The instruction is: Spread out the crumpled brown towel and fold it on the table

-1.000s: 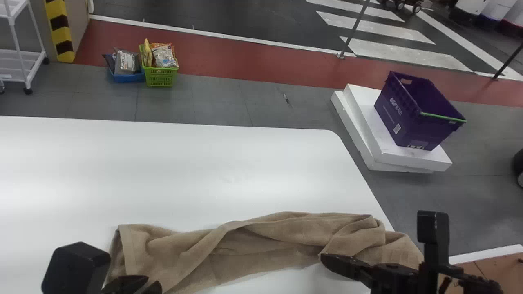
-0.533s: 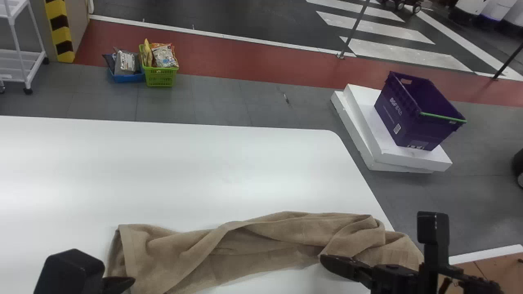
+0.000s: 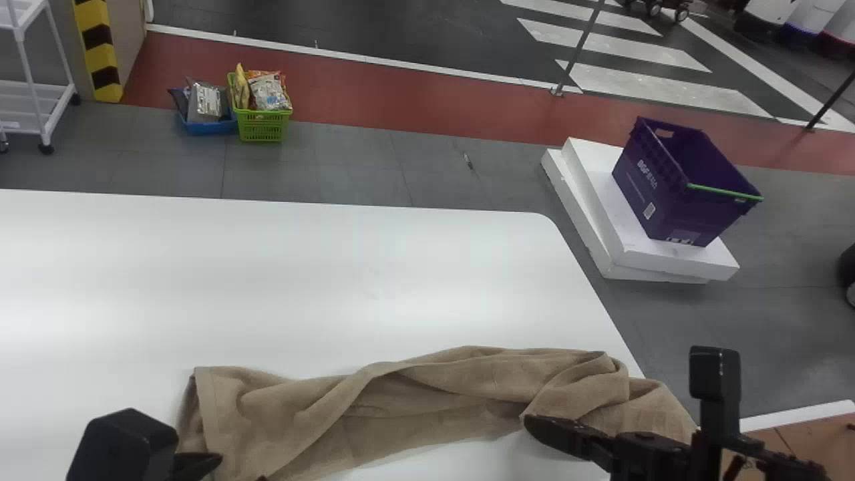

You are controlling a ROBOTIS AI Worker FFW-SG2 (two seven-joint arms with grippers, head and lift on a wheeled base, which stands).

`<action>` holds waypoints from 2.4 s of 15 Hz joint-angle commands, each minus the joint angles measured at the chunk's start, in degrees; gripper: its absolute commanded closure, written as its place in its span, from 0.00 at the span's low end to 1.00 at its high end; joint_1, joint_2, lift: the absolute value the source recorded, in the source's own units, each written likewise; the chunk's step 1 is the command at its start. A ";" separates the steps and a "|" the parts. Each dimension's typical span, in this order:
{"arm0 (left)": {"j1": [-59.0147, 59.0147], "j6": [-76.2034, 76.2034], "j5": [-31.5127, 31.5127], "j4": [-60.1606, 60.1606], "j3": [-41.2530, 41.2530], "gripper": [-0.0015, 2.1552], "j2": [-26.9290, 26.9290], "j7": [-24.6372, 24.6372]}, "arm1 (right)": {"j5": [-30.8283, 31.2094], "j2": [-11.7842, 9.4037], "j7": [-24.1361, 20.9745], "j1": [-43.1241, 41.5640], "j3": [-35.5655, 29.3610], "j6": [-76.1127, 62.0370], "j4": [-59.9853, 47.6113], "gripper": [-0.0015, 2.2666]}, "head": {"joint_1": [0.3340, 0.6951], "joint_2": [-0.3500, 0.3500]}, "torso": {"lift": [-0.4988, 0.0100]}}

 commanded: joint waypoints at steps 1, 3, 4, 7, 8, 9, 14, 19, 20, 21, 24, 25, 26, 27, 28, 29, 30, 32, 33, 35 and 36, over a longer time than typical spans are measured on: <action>-0.08 -0.68 -0.13 0.37 0.02 0.37 0.13 0.18 | -0.20 0.14 0.13 -0.01 -0.45 -0.02 0.40 0.73 | 1.00 0.00 | 0.73; 0.00 -1.74 -0.13 0.19 -0.07 0.41 0.13 0.09 | -0.20 0.14 0.13 -0.01 -0.45 0.15 0.32 0.73 | 1.00 0.00 | 0.73; 0.27 -2.09 -0.22 -0.07 -0.07 0.47 0.13 0.35 | -0.20 0.14 0.13 -0.01 -0.45 0.33 0.32 0.73 | 1.00 0.00 | 0.73; 0.80 -2.27 -0.92 0.02 0.19 0.47 0.21 0.35 | -0.20 0.14 0.30 -0.01 -0.36 0.51 0.23 0.73 | 1.00 0.00 | 0.73; 0.97 -2.62 -1.01 0.02 0.19 0.52 0.21 0.35 | -0.20 0.14 0.30 -0.10 -0.28 0.51 0.23 0.73 | 1.00 0.00 | 0.73; 0.97 -2.62 -0.92 -0.16 0.28 0.63 0.21 0.53 | -0.20 0.14 0.30 -0.10 -0.28 0.68 0.14 0.73 | 1.00 0.00 | 0.73; 2.73 -2.44 -0.04 -5.78 1.16 0.67 0.21 0.26 | -3.10 0.14 0.92 -0.10 -2.30 1.91 -1.44 0.73 | 1.00 0.00 | 0.73; 4.13 -0.33 2.68 -12.11 5.03 0.67 -0.14 0.09 | -7.41 0.14 1.18 -2.56 -8.36 9.12 -8.65 0.73 | 1.00 0.00 | 0.73; 4.05 0.37 2.86 -13.96 6.08 0.67 -0.23 0.09 | -7.50 0.14 2.59 -5.81 -11.09 15.56 -11.11 0.73 | 1.00 0.00 | 0.73; 4.05 1.60 3.56 -15.63 7.40 0.67 -0.49 0.00 | -7.06 0.14 4.35 -9.94 -13.90 15.56 -12.78 0.73 | 1.00 0.00 | 0.73; 3.52 7.23 8.48 -21.52 13.29 0.67 -1.02 0.09 | -6.35 0.14 7.51 -16.80 -17.24 15.56 -16.47 0.73 | 1.00 0.00 | 0.73; 3.17 9.34 9.80 -23.19 14.87 0.67 -1.19 0.00 | -6.35 0.14 7.51 -17.76 -17.24 15.56 -17.44 0.73 | 1.00 0.00 | 0.73; 3.17 11.45 9.98 -25.12 15.75 0.67 -1.28 -0.09 | -6.53 0.14 7.69 -18.73 -17.33 15.56 -18.58 0.73 | 1.00 0.00 | 0.73; 3.17 12.68 10.33 -26.35 16.45 0.67 -1.54 0.09 | -6.62 0.14 7.69 -18.82 -17.50 15.56 -19.11 0.73 | 1.00 0.00 | 0.73; 3.17 13.56 11.56 -27.14 18.12 0.67 -2.07 0.18 | -6.53 0.14 7.69 -18.90 -18.21 15.56 -19.20 0.73 | 1.00 0.00 | 0.73; 3.17 13.73 12.52 -27.67 19.88 0.67 -2.60 0.09 | -6.97 0.14 7.69 -19.34 -19.87 15.56 -19.20 0.73 | 1.00 0.00 | 0.73; 2.99 14.96 13.93 -28.02 22.25 0.67 -3.04 0.09 | -7.67 -1.23 7.69 -20.22 -22.51 15.56 -18.93 0.73 | 1.00 0.00 | 0.73; 2.38 16.02 15.42 -29.16 25.77 0.67 -3.92 0.26 | -7.94 -3.34 7.69 -21.01 -26.82 15.56 -18.14 0.73 | 1.00 0.00 | 0.73; 1.76 17.07 16.30 -29.78 27.88 0.67 -4.80 0.35 | -8.11 -4.31 7.77 -21.37 -28.84 15.56 -17.35 0.73 | 1.00 0.00 | 0.73; -0.79 24.98 19.73 -31.10 32.36 0.67 -6.03 0.35 | -10.84 -6.94 7.77 -22.24 -33.94 15.56 -14.71 0.73 | 1.00 0.00 | 0.73; -1.23 25.86 20.43 -31.45 33.68 0.67 -6.11 0.70 | -10.92 -8.00 7.77 -22.42 -34.90 15.56 -13.75 0.73 | 1.00 0.00 | 0.73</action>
